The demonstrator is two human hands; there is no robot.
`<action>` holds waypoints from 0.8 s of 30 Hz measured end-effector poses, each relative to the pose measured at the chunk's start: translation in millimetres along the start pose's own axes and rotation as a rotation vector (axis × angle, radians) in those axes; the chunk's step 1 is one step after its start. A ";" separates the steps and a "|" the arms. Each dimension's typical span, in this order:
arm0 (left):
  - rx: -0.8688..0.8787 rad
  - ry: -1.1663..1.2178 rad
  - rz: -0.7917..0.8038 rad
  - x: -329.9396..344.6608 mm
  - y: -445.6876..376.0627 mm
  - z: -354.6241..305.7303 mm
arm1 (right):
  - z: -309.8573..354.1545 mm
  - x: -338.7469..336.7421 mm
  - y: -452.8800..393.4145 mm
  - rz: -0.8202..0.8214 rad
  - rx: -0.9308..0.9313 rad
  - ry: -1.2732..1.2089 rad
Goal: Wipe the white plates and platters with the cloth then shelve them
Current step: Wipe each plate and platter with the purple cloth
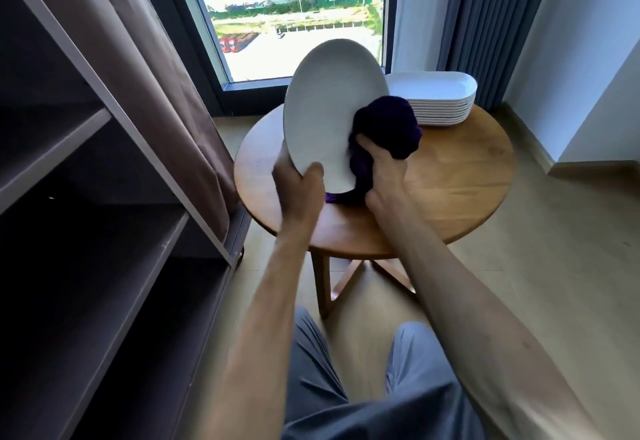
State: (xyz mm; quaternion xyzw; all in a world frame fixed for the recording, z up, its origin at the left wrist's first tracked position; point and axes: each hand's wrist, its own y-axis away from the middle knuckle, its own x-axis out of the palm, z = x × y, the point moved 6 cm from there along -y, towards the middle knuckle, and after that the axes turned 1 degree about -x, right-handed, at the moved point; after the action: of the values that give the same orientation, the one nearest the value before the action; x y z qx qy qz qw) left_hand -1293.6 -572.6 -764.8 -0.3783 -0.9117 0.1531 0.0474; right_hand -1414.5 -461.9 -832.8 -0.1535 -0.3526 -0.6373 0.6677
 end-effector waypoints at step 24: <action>0.150 -0.445 0.324 -15.3 -27.3 -33.2 | 46.5 -8.3 -18.7 0.162 -0.169 0.280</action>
State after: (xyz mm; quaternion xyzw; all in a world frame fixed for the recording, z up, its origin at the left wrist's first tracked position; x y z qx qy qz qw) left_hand -1294.4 -593.5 -724.3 -0.4717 -0.8135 0.3049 -0.1509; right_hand -1444.8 -427.9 -810.2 -0.1470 -0.1880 -0.6239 0.7441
